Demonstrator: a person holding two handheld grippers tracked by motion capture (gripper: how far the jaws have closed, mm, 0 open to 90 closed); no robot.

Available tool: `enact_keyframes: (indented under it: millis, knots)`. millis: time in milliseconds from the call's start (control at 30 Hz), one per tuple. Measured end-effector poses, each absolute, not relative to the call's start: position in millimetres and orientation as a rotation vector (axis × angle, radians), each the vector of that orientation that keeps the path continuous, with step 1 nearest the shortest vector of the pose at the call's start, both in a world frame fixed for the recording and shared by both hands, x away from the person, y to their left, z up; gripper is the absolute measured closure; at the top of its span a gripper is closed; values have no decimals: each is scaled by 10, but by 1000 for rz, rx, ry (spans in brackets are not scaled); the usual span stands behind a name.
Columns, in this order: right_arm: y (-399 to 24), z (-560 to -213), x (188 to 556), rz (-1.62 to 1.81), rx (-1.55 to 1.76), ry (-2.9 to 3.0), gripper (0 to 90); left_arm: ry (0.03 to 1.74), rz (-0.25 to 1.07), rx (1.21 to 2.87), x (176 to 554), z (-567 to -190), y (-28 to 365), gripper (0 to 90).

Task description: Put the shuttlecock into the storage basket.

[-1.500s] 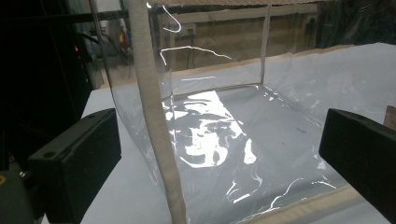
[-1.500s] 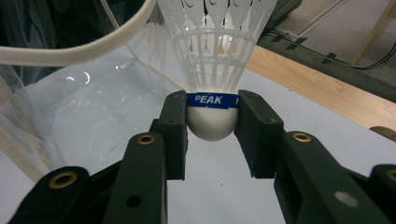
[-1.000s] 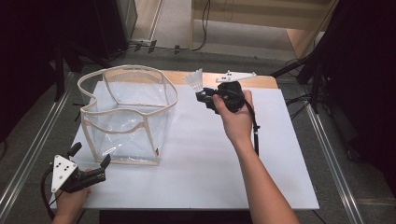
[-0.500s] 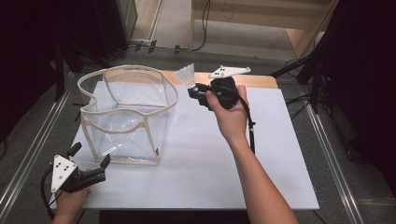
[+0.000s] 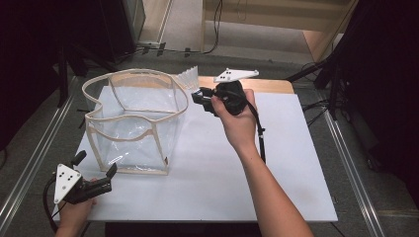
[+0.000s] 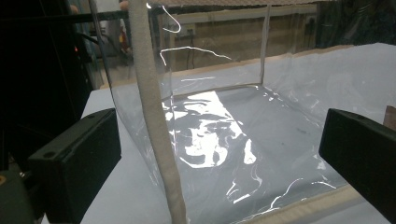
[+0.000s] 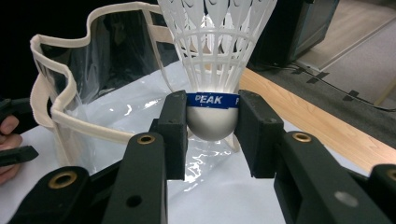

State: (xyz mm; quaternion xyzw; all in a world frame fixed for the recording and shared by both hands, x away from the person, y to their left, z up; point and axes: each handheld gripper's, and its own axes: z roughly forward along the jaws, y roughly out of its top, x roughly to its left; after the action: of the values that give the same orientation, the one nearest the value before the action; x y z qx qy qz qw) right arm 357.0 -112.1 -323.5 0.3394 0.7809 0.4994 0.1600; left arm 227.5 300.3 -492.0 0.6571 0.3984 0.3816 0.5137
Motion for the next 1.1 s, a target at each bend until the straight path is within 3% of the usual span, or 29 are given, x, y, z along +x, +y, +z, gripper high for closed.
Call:
enact_keyframes:
  millis: [1100]
  knots:
    - [-758,-3287,3566,1500,908,2309,623,956,918,1581,2274,-4919,3005,0]
